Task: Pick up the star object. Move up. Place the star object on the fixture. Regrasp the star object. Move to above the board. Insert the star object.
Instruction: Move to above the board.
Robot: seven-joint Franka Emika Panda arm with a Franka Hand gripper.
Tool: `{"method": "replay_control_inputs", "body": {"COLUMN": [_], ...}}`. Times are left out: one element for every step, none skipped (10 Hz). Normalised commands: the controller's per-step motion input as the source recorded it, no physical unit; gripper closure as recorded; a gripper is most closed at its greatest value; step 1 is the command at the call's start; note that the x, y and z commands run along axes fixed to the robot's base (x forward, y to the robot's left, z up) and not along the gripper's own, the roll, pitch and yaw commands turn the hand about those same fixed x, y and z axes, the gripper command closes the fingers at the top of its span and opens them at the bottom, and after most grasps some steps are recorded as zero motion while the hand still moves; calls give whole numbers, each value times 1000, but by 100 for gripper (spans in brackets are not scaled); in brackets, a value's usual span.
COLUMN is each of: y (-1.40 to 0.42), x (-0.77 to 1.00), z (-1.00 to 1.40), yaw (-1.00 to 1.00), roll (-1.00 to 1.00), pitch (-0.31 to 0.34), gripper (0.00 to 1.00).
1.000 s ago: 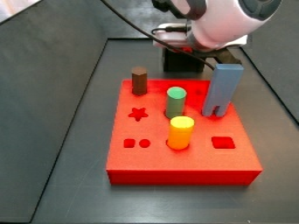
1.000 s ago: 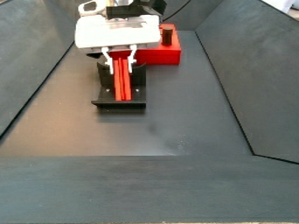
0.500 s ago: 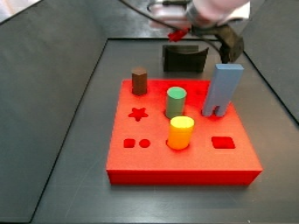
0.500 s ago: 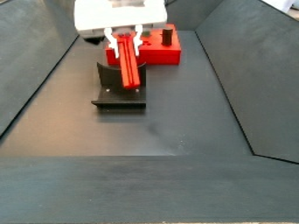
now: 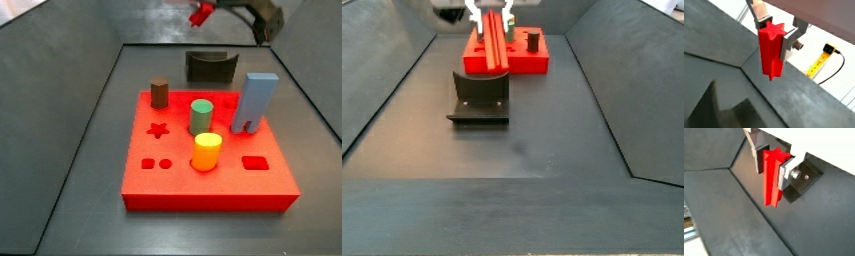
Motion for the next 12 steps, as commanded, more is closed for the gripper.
{"method": "replay_control_inputs", "body": {"y": [29, 27, 24, 21, 16, 13, 3, -4, -7, -9, -1000, -1000], "x": [-155, -148, -138, -135, -125, -119, -98, -79, -35, -23, -299, -298], "z": [1000, 1000, 1000, 1000, 1000, 1000, 901, 778, 475, 356, 133, 122], "yaw": [-73, -70, -57, -50, -23, -6, 20, 30, 55, 64, -144, -145], "roll": [-52, -59, -58, -57, -52, -48, -47, -52, -51, -51, -1000, -1000], "pitch": [-17, 19, 51, 68, 90, 103, 110, 106, 102, 108, -56, -67], "gripper": [100, 100, 100, 100, 100, 100, 100, 100, 100, 100, 100, 100]}}
